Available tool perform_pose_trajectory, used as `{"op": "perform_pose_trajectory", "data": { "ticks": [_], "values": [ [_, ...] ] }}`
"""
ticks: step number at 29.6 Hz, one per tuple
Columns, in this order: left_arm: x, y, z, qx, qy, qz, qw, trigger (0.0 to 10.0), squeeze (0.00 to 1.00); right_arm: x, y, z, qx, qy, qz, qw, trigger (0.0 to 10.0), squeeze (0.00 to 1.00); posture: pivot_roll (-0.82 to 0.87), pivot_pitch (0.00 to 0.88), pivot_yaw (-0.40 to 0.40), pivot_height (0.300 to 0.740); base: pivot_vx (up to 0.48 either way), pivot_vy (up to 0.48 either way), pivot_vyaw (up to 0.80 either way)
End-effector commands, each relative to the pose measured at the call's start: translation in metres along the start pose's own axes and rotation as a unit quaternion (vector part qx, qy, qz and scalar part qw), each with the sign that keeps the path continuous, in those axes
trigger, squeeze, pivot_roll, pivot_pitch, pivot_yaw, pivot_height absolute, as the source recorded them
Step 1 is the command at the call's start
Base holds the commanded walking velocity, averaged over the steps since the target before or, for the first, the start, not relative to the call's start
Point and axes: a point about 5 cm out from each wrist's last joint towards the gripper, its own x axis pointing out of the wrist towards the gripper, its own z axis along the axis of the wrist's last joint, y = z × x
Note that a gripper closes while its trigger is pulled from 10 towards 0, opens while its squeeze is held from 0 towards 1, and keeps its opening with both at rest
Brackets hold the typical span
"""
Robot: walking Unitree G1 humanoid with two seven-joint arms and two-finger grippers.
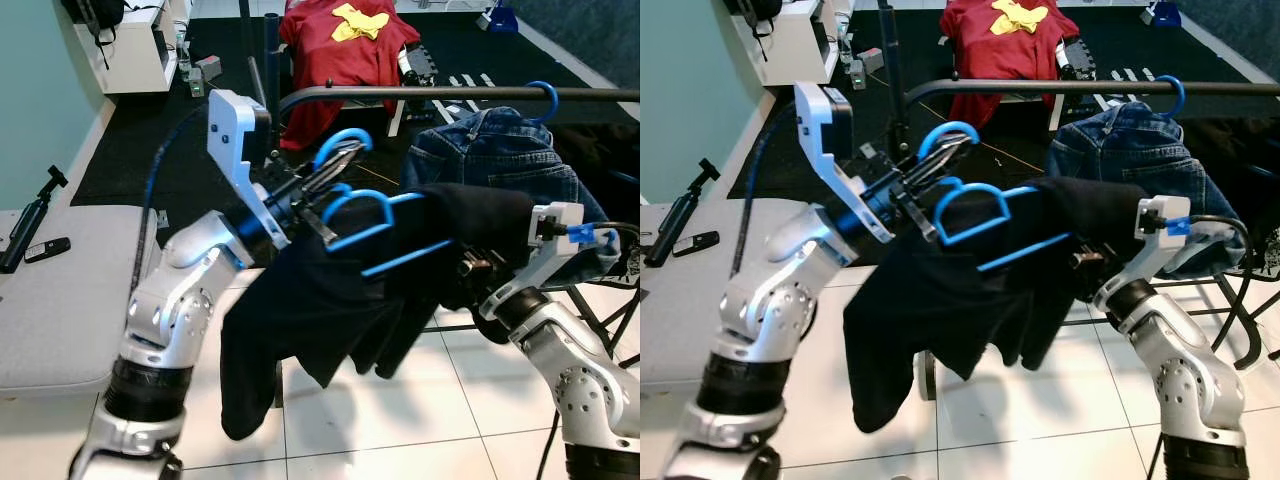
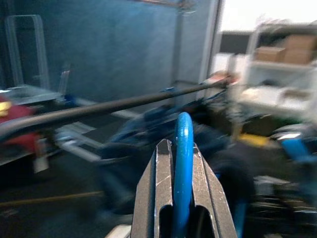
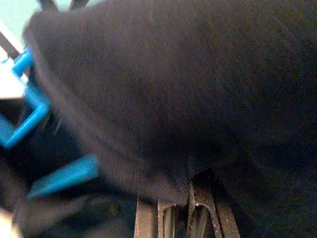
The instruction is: Hang hanger
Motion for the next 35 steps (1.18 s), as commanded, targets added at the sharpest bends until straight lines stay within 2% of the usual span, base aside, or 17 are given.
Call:
{"op": "perform_pose_trajectory", "data": {
  "ticks": [1, 3, 6, 10, 13, 15, 17, 18, 19, 20, 21, 22, 24, 27, 29, 30, 35],
  "values": [
    [-0.008, 0.019, -0.003, 0.039, 0.02, 0.049, 0.998, 10.0, 0.0, -0.002, 0.008, 0.004, -0.012, 0.004, 0.026, 1.0, 0.0, 0.0, -0.08, 0.18, 0.01, 0.74, 0.0, 0.0, 0.0],
    [-0.011, 0.029, -0.001, 0.06, 0.023, 0.075, 0.995, 10.0, 0.0, -0.002, 0.009, -0.003, -0.021, 0.031, 0.028, 0.999, 0.0, 0.0, -0.08, 0.179, 0.007, 0.74, 0.0, 0.0, 0.0],
    [-0.012, 0.037, 0.001, 0.068, 0.019, 0.099, 0.993, 10.0, 0.0, -0.002, 0.009, -0.007, -0.024, 0.046, 0.026, 0.998, 0.0, 0.0, -0.08, 0.18, 0.005, 0.74, 0.0, 0.0, 0.0],
    [-0.013, 0.042, 0.002, 0.077, 0.014, 0.118, 0.99, 10.0, 0.0, -0.003, 0.01, -0.012, -0.031, 0.065, 0.033, 0.997, 0.0, 0.0, -0.09, 0.184, 0.0, 0.74, 0.0, 0.0, 0.0],
    [-0.013, 0.036, 0.002, 0.063, 0.001, 0.097, 0.993, 10.0, 0.0, -0.002, 0.01, -0.01, -0.03, 0.059, 0.031, 0.997, 0.0, 0.0, -0.09, 0.185, 0.0, 0.74, 0.0, 0.0, 0.0],
    [-0.012, 0.027, 0.003, 0.052, -0.009, 0.052, 0.997, 10.0, 0.0, -0.002, 0.008, -0.005, -0.028, 0.041, 0.022, 0.999, 0.0, 0.0, -0.09, 0.188, 0.0, 0.74, 0.0, 0.0, 0.0],
    [-0.012, 0.027, 0.003, 0.052, -0.009, 0.052, 0.997, 10.0, 0.0, -0.002, 0.008, -0.005, -0.028, 0.041, 0.022, 0.999, 0.0, 0.0, -0.09, 0.188, 0.0, 0.74, 0.0, 0.0, 0.0],
    [-0.014, 0.021, 0.004, 0.046, -0.013, 0.016, 0.999, 10.0, 0.0, -0.001, 0.003, 0.001, -0.029, 0.025, 0.002, 0.999, 0.0, 0.0, -0.09, 0.189, 0.0, 0.74, 0.0, 0.0, 0.0],
    [-0.014, 0.021, 0.004, 0.046, -0.013, 0.016, 0.999, 10.0, 0.0, -0.001, 0.003, 0.001, -0.029, 0.025, 0.002, 0.999, 0.0, 0.0, -0.09, 0.189, 0.0, 0.74, 0.0, 0.0, 0.0],
    [-0.016, 0.015, 0.007, 0.042, -0.016, -0.026, 0.999, 10.0, 0.0, -0.001, -0.004, 0.008, -0.028, 0.005, -0.027, 0.999, 0.0, 0.0, -0.09, 0.19, 0.001, 0.74, 0.0, 0.0, 0.0],
    [-0.016, 0.015, 0.007, 0.042, -0.016, -0.026, 0.999, 10.0, 0.0, -0.001, -0.004, 0.008, -0.028, 0.005, -0.027, 0.999, 0.0, 0.0, -0.09, 0.19, 0.001, 0.74, 0.0, 0.0, 0.0],
    [-0.022, 0.011, 0.009, 0.043, -0.014, -0.075, 0.996, 10.0, 0.0, -0.003, -0.015, 0.017, -0.028, -0.018, -0.064, 0.997, 0.0, 0.0, -0.09, 0.19, 0.002, 0.74, 0.0, 0.0, 0.0],
    [-0.022, 0.011, 0.009, 0.043, -0.014, -0.075, 0.996, 10.0, 0.0, -0.003, -0.015, 0.017, -0.028, -0.018, -0.064, 0.997, 0.0, 0.0, -0.09, 0.19, 0.002, 0.74, 0.0, 0.0, 0.0],
    [-0.045, 0.008, 0.02, 0.034, 0.013, -0.195, 0.98, 10.0, 0.0, -0.013, -0.041, 0.034, -0.023, -0.066, -0.155, 0.986, 0.0, 0.0, -0.09, 0.191, 0.002, 0.74, 0.0, 0.0, 0.0],
    [-0.045, 0.008, 0.02, 0.034, 0.013, -0.195, 0.98, 10.0, 0.0, -0.013, -0.041, 0.034, -0.023, -0.066, -0.155, 0.986, 0.0, 0.0, -0.09, 0.191, 0.002, 0.74, 0.0, 0.0, 0.0],
    [-0.052, 0.009, 0.022, 0.033, 0.027, -0.218, 0.975, 10.0, 0.0, -0.015, -0.045, 0.036, -0.022, -0.071, -0.17, 0.983, 0.0, 0.0, -0.09, 0.191, 0.001, 0.74, 0.0, 0.0, 0.0],
    [-0.063, 0.012, 0.026, 0.031, 0.042, -0.249, 0.967, 10.0, 0.0, -0.018, -0.05, 0.037, -0.023, -0.074, -0.188, 0.979, 0.0, 0.0, -0.09, 0.191, -0.002, 0.74, 0.0, 0.0, 0.0]
  ]
}}
